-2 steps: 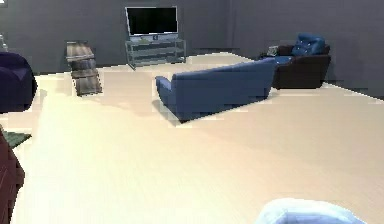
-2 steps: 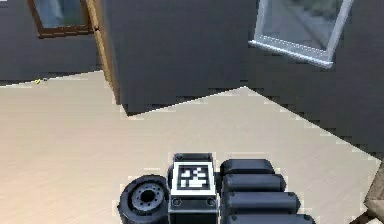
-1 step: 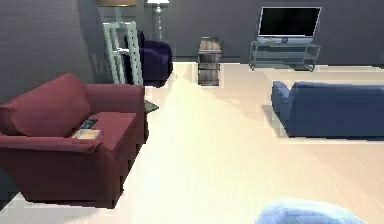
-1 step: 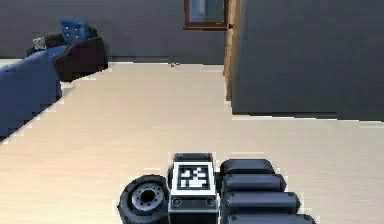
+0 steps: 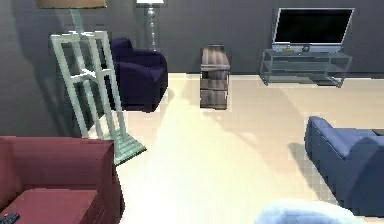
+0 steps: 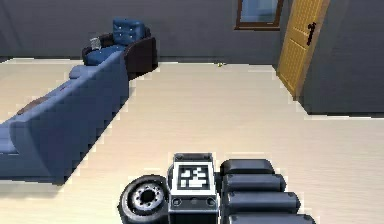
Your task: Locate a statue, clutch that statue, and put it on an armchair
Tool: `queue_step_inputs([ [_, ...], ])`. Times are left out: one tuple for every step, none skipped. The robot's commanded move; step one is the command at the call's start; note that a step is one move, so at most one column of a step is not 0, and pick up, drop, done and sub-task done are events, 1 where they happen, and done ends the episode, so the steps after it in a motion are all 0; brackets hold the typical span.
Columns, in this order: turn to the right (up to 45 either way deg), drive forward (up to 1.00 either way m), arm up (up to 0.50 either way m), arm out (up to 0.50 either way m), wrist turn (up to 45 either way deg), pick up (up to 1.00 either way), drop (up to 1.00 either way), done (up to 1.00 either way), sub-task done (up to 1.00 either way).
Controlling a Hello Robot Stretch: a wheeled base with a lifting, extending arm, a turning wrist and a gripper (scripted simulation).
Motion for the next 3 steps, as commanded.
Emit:
queue_step_inputs([
  [-3.0, 0.0, 0.0, 0.0, 0.0, 0.0, 0.0, 0.0, 0.0],
  [0.0, 0.5, 0.0, 0.0, 0.0, 0.0, 0.0, 0.0, 0.0],
  [45.0, 0.0, 0.0, 0.0, 0.0, 0.0, 0.0, 0.0, 0.0],
])
